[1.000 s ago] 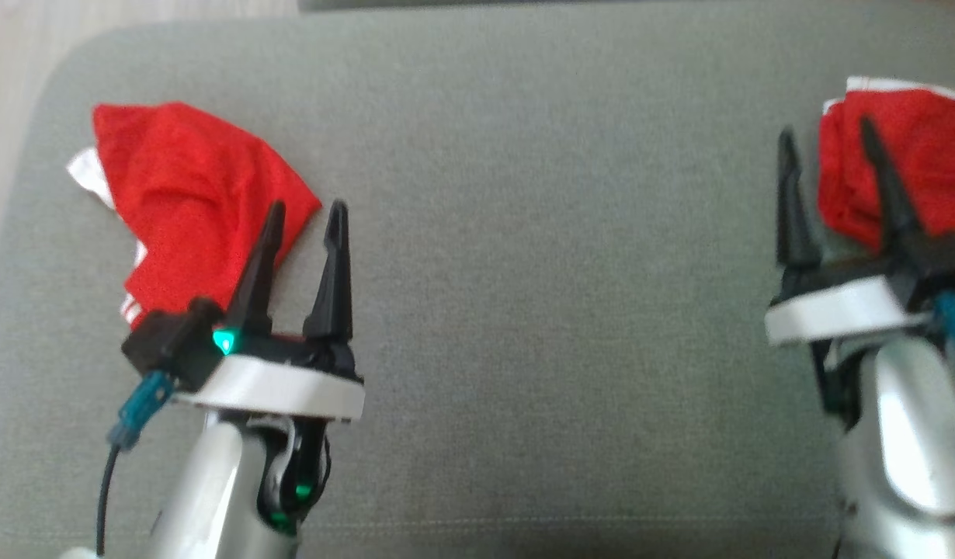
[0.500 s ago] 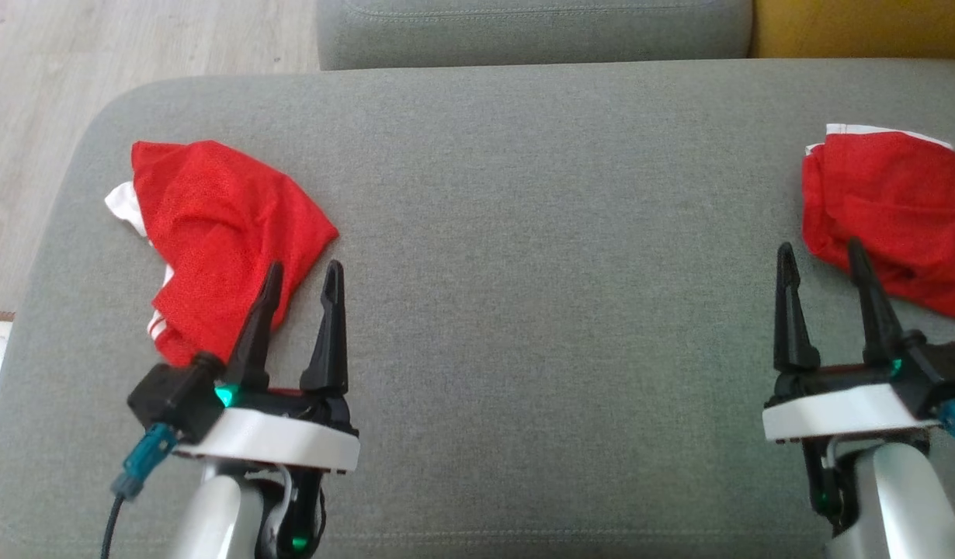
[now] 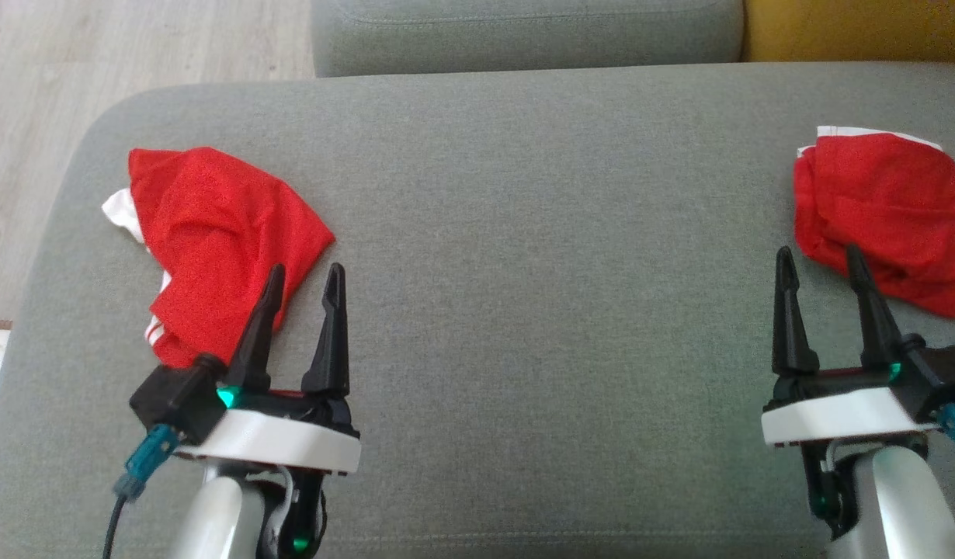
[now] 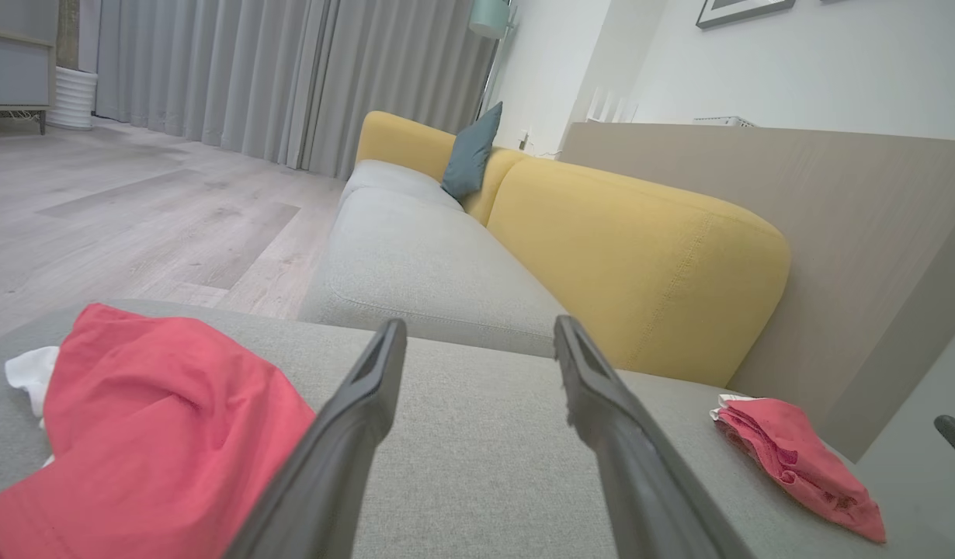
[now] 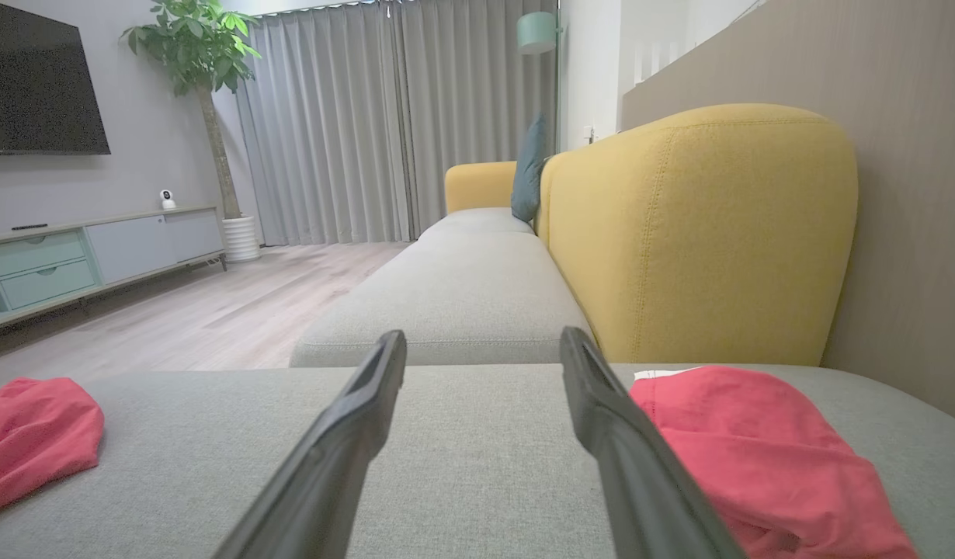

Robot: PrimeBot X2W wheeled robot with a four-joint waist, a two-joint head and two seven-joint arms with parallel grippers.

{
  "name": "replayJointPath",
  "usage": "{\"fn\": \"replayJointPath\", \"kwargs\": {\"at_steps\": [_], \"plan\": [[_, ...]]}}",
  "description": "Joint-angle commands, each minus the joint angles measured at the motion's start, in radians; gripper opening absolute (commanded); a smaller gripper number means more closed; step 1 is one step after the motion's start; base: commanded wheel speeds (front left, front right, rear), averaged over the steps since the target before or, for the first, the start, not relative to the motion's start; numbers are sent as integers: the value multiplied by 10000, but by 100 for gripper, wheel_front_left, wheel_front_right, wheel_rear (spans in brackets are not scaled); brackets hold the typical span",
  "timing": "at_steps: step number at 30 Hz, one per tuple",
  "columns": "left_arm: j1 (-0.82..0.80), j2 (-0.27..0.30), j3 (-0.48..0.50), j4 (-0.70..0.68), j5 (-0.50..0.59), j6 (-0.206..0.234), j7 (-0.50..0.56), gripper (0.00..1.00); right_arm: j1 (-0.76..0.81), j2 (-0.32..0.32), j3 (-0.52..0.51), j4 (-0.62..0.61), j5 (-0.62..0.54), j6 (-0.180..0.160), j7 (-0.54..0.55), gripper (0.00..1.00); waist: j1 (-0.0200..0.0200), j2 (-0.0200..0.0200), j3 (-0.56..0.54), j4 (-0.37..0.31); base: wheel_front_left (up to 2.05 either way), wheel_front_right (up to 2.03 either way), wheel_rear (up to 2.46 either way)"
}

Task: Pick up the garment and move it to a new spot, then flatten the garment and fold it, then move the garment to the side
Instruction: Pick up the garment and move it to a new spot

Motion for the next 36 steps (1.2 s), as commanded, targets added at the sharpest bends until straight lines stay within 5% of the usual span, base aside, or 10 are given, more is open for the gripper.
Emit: {"fn": "replayJointPath", "kwargs": {"at_steps": [1, 10, 28, 36], "plan": [[-218, 70, 322, -326, 109, 42, -51, 100, -112, -23, 247, -311, 54, 37, -106, 100, 1, -1, -23, 35, 0, 0, 0], [-223, 70, 238, -68, -2, 159, -51, 100, 19, -23, 533, -261, 120, 37, -107, 100, 1, -1, -86, 841, 0, 0, 0], [-221, 70, 790, -119, -135, 307, -51, 100, 36, -22, 1373, -63, -25, 37, 8, 100, 1, -1, 17, 3796, 0, 0, 0], [-100, 70, 971, -162, -91, 314, -51, 100, 22, -22, 1562, 79, -48, 37, 93, 100, 1, -1, -26, 4366, 0, 0, 0]]}}
